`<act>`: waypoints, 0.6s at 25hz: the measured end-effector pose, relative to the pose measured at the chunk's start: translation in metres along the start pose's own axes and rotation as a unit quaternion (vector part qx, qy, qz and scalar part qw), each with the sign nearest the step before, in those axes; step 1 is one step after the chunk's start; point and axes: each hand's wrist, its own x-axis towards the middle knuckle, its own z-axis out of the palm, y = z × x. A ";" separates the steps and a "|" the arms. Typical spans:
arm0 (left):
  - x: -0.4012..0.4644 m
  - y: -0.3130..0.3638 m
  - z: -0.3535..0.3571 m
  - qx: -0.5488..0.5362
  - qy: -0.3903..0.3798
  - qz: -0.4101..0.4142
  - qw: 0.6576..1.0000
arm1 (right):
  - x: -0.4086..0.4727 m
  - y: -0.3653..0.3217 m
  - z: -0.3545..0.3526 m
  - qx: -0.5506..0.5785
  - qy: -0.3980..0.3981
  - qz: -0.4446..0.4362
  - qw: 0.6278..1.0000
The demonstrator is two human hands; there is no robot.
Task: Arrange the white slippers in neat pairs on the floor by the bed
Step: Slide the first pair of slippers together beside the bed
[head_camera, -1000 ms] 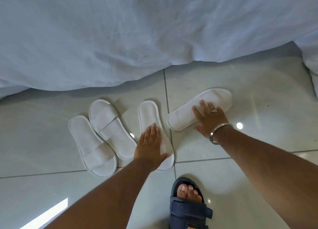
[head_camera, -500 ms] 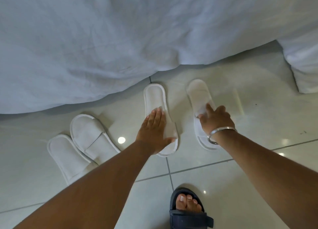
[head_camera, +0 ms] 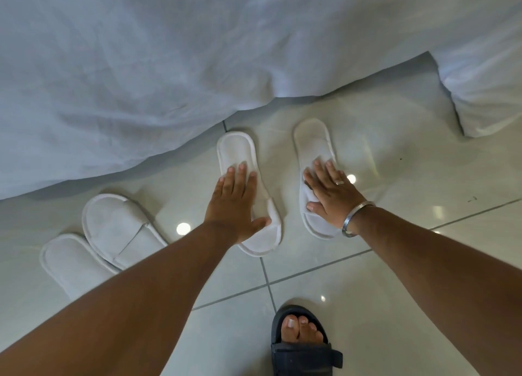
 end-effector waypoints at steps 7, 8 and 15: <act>0.029 0.021 -0.027 0.015 -0.029 0.026 0.999 | -0.008 0.000 -0.016 0.158 0.071 0.016 0.985; 0.025 0.014 -0.027 -0.006 -0.009 0.025 1.000 | -0.018 0.007 -0.014 0.191 0.125 0.031 0.973; -0.002 -0.007 -0.003 -0.001 0.027 0.040 0.999 | -0.025 -0.005 -0.003 0.076 0.041 -0.030 0.996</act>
